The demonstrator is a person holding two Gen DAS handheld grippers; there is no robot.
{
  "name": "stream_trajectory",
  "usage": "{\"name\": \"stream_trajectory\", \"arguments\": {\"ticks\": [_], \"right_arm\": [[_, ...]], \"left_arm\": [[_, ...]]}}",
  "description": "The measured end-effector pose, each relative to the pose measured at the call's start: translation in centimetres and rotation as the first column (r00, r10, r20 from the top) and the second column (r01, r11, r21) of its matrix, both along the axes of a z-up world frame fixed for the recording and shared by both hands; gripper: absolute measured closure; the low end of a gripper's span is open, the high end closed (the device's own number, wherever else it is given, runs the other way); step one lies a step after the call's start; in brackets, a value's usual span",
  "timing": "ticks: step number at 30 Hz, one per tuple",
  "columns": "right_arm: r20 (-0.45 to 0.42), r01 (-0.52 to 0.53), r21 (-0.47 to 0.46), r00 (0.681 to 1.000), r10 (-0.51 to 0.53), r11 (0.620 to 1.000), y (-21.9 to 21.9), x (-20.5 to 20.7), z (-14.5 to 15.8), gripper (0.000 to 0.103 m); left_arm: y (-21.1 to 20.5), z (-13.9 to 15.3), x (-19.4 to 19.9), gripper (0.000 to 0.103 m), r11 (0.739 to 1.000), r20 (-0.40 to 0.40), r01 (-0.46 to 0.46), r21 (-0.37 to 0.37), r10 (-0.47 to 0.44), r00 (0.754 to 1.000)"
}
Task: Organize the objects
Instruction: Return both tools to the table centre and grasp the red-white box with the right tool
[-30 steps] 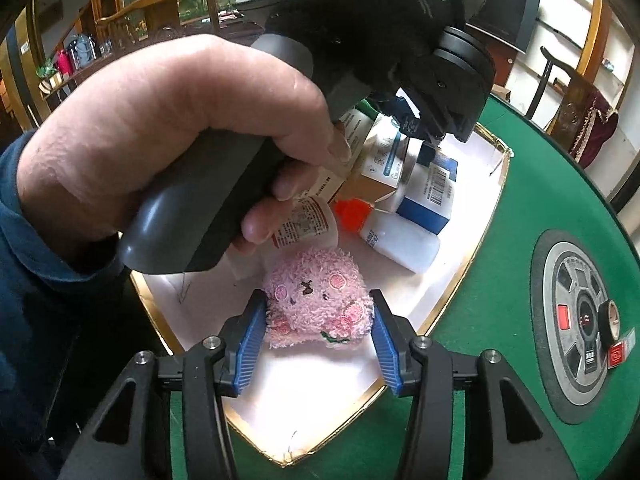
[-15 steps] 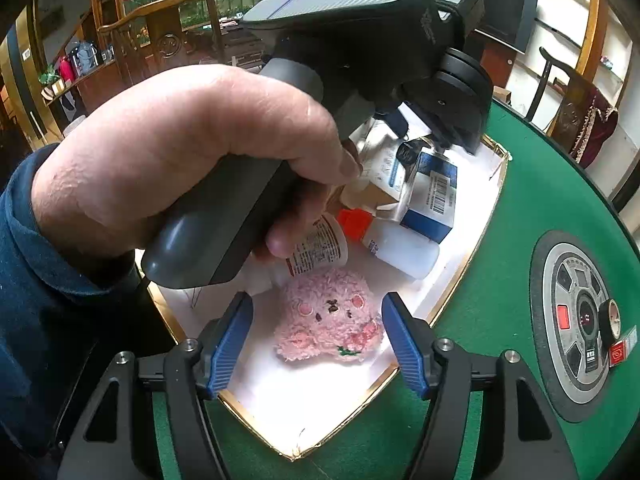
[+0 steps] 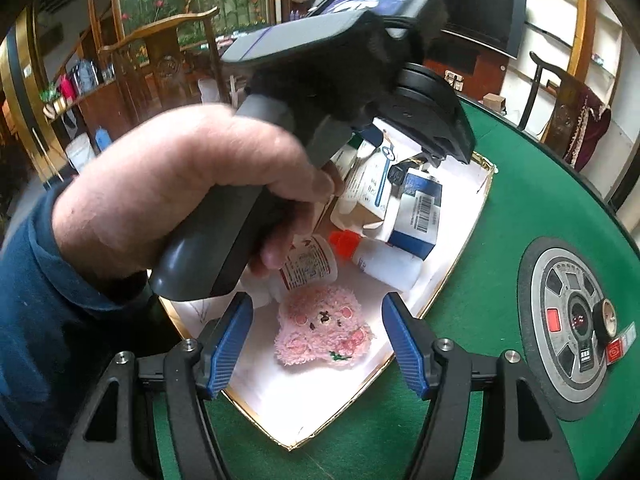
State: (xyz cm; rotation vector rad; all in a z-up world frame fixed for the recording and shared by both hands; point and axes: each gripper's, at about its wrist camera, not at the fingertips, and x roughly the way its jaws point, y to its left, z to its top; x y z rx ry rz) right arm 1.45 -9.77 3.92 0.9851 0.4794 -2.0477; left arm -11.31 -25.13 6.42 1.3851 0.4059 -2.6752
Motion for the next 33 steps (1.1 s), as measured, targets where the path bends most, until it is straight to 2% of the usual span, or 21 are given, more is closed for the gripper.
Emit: {"name": "stream_trajectory", "arguments": {"ticks": [11, 17, 23, 28, 33], "right_arm": [[0.057, 0.011, -0.101, 0.998, -0.005, 0.995, 1.2, -1.0, 0.9, 0.036], [0.116, 0.119, -0.213, 0.989, -0.096, 0.97, 3.8, -3.3, 2.2, 0.036], [0.164, 0.231, -0.231, 0.967, -0.197, 0.945, 6.7, -5.0, 1.8, 0.036], [0.174, 0.349, -0.263, 0.934, -0.311, 0.9, 11.6, -6.0, 2.2, 0.036], [0.191, 0.497, -0.297, 0.867, -0.459, 0.815, 18.6, -7.7, 2.4, 0.036]], "left_arm": [[-0.9, 0.6, 0.6, 0.043, 0.999, -0.025, -0.021, 0.024, 0.021, 0.999], [-0.7, 0.9, 0.9, 0.043, 1.0, -0.037, -0.016, 0.025, 0.017, 0.999], [0.2, 1.9, 1.7, 0.043, 1.0, -0.077, 0.0, 0.028, 0.002, 0.997], [2.3, 2.8, 2.7, 0.043, 0.999, -0.106, 0.042, 0.016, -0.04, 0.994], [6.3, 3.5, 3.4, 0.043, 0.994, -0.121, 0.106, -0.012, -0.107, 0.987]]}}
